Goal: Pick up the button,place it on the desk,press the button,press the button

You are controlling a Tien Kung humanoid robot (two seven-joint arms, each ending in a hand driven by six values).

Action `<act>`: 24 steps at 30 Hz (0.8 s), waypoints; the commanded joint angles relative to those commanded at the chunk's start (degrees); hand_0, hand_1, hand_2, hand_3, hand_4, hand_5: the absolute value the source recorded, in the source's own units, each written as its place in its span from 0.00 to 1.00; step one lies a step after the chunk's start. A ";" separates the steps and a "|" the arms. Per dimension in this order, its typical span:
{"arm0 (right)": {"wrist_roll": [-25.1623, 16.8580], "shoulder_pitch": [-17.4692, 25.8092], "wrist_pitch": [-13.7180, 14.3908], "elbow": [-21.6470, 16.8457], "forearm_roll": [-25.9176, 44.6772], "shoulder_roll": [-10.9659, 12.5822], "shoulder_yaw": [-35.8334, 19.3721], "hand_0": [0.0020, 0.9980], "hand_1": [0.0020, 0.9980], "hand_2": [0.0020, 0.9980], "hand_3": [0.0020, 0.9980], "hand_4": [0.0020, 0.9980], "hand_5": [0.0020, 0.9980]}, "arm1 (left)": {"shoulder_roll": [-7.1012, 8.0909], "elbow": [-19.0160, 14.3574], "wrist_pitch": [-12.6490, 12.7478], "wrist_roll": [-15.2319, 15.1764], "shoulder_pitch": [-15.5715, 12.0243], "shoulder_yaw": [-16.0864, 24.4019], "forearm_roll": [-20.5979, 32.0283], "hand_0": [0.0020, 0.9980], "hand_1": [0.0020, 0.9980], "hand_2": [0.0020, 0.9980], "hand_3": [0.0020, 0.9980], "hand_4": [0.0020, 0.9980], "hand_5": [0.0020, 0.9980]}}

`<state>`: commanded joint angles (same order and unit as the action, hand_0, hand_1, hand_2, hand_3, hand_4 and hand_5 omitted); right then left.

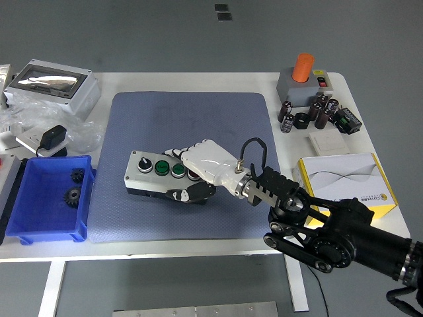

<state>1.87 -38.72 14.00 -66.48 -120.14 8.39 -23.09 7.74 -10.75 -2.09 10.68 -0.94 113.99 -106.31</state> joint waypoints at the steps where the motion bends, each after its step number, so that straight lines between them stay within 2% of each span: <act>1: -0.40 -0.08 0.04 0.33 -0.07 -0.10 0.13 0.09 0.29 0.39 0.49 0.19 0.00 | 0.01 0.00 0.00 0.00 0.00 0.02 -0.03 0.65 0.62 0.62 0.75 0.90 0.54; 13: -2.54 -1.19 0.97 4.14 -5.39 -1.07 0.40 0.10 0.30 0.39 0.50 0.18 0.00 | -0.07 0.08 -0.16 -0.29 0.18 0.19 -0.38 0.65 0.62 0.62 0.75 0.89 0.54; 14: -2.56 -1.22 0.99 4.51 -5.82 -1.14 0.33 0.14 0.33 0.41 0.52 0.18 0.00 | -0.07 0.09 -0.16 -0.31 0.20 0.18 -0.37 0.65 0.62 0.62 0.75 0.89 0.55; 19: -2.73 -1.30 0.66 5.91 -6.33 -1.26 0.35 0.14 0.33 0.41 0.52 0.18 0.00 | -0.04 0.10 -0.17 -0.35 0.24 0.15 -0.34 0.65 0.62 0.62 0.75 0.89 0.55; 20: -2.77 -1.30 0.58 6.01 -6.28 -1.26 0.38 0.17 0.40 0.42 0.54 0.17 0.00 | -0.04 0.10 -0.17 -0.34 0.25 0.15 -0.33 0.65 0.62 0.62 0.75 0.89 0.55; 24: -3.17 -1.27 -0.12 6.20 -5.67 -1.35 0.24 0.17 0.40 0.42 0.54 0.17 0.00 | -0.02 0.14 -0.21 -0.44 0.27 0.20 -0.42 0.65 0.62 0.62 0.75 0.89 0.55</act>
<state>-1.30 -39.99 13.87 -60.29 -125.81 7.05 -22.86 7.72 -10.60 -2.30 10.24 -0.67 114.18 -106.73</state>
